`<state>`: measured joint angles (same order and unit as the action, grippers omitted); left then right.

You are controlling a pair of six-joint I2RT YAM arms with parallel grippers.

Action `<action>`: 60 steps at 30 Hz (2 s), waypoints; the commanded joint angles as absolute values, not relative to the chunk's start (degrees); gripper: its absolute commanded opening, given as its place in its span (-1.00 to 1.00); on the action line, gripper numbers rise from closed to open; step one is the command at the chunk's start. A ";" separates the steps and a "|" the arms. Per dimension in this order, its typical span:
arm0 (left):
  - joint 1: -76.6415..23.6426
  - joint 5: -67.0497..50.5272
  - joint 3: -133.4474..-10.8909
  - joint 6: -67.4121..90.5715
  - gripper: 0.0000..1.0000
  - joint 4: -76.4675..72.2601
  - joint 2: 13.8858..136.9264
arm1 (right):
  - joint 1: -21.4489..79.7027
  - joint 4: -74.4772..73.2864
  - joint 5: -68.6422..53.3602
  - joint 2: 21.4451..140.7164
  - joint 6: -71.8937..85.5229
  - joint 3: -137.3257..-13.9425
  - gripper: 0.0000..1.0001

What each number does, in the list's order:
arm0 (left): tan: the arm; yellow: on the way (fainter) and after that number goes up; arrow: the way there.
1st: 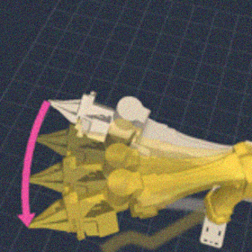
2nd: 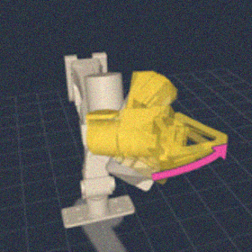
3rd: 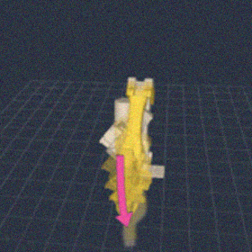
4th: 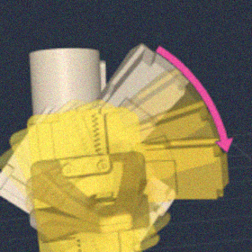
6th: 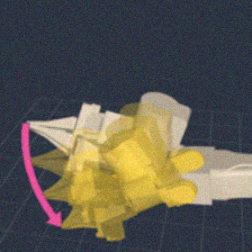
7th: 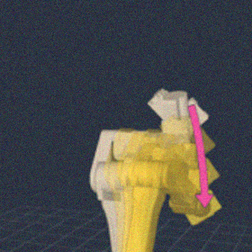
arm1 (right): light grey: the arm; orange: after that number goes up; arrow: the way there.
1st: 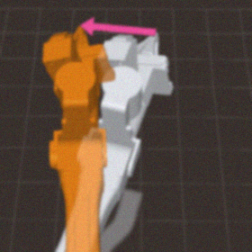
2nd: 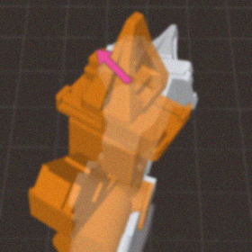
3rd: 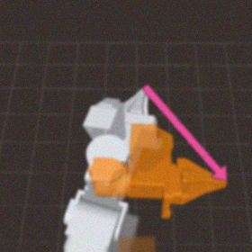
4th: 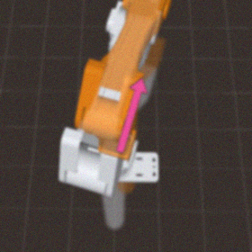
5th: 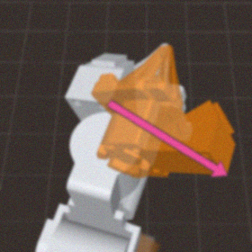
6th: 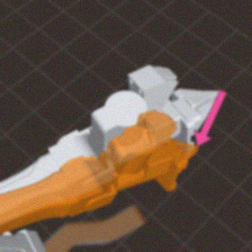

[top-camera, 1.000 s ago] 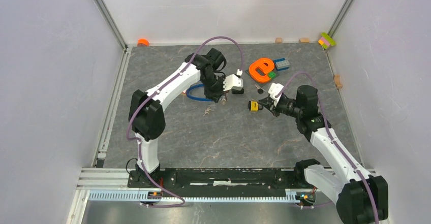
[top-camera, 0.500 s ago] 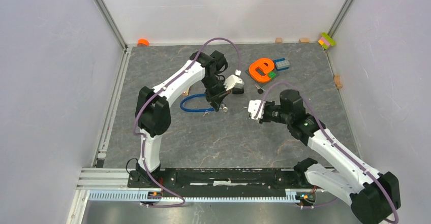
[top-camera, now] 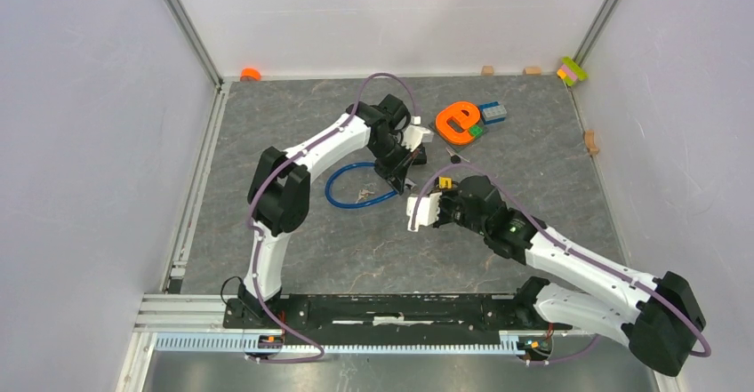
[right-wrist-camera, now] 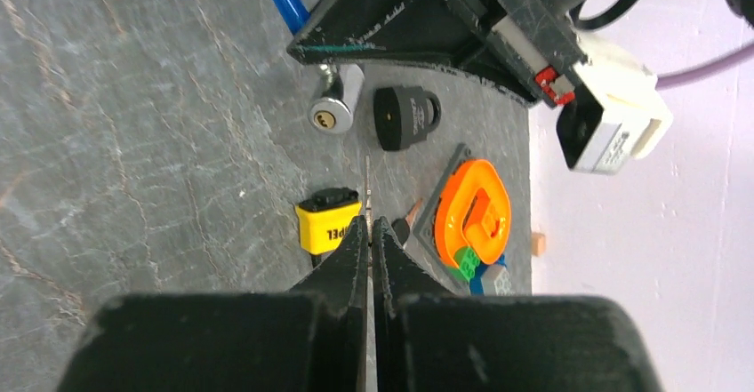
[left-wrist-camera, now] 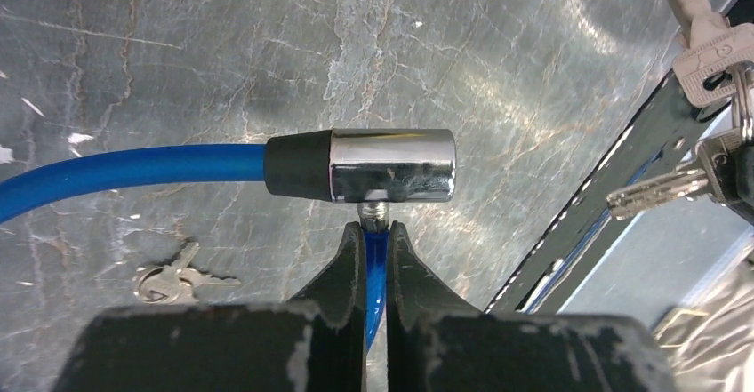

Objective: Unlock with the key

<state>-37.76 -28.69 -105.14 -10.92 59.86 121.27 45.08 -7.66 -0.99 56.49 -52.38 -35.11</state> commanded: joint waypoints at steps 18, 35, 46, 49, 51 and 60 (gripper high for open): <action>-37.97 -37.25 -99.14 10.22 -0.96 50.45 121.42 | 49.13 8.16 11.79 60.97 -55.91 -26.83 -1.00; -37.21 -42.11 -101.21 11.92 -0.96 54.75 124.87 | 49.04 -5.45 6.09 67.10 -59.59 -36.98 -1.00; -34.65 -46.92 -101.36 16.00 -0.96 53.23 125.75 | 49.04 -11.69 4.80 67.10 -62.22 -39.03 -1.00; -34.54 -48.47 -101.17 16.98 -0.96 52.78 126.28 | 49.04 -11.69 5.43 67.49 -62.53 -39.11 -0.99; -34.46 -49.48 -100.57 17.86 -0.96 51.93 126.52 | 49.17 -11.41 5.82 67.60 -62.68 -38.98 -0.99; -34.19 -52.46 -99.52 19.82 -0.96 50.29 127.00 | 49.11 -9.32 7.70 68.14 -63.15 -37.94 -1.00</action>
<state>-34.41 -47.29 -99.35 16.19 51.70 127.15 48.77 -11.60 6.55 67.53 -62.06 -36.73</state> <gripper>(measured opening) 0.066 0.010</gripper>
